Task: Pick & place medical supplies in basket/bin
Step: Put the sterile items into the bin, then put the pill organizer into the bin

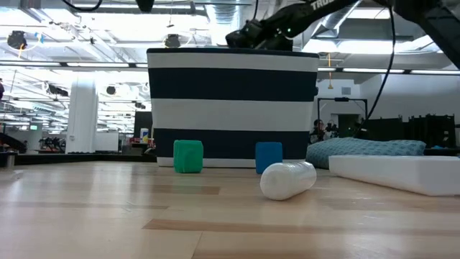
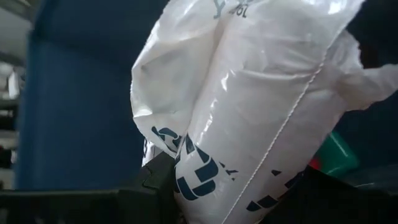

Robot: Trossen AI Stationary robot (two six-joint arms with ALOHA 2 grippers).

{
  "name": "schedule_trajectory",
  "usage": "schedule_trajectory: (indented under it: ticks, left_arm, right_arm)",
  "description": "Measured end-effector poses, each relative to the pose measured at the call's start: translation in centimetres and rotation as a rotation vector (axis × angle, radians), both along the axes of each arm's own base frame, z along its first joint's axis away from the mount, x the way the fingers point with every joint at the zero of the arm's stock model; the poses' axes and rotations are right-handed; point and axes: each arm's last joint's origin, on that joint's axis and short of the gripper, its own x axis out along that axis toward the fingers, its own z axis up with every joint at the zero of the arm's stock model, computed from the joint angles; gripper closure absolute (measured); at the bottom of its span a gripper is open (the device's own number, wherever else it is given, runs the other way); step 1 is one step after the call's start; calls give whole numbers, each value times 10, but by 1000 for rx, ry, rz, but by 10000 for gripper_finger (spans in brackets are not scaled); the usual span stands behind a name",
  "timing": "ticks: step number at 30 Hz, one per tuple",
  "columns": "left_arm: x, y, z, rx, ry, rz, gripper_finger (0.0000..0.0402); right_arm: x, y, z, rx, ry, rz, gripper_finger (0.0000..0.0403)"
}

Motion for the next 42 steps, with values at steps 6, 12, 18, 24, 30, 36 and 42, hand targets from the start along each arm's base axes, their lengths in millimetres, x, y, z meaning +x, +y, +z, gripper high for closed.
schedule_trajectory:
  ticks: [6,12,18,24,30,36,42]
  left_arm:
    - [4,14,-4,-8,14,29,333]
    - [11,22,-5,-18,2,43,333]
    - [16,29,-7,-19,2,58,333]
    - [21,31,-10,-18,12,58,333]
    - [21,31,-10,-16,13,61,333]
    - [21,31,-11,-17,24,50,333]
    - [21,30,-11,-33,22,35,333]
  right_arm:
    - [1,-6,-24,-16,94,23,242]
    - [-14,-18,-33,-136,256,-30,242]
    - [-29,-31,-36,-131,304,-40,242]
    - [-30,-30,-36,-145,313,-9,241]
    - [-23,-20,-36,-164,320,16,102]
    - [-17,-11,-37,-231,366,9,13]
    - [-16,-5,-12,-236,360,19,47]
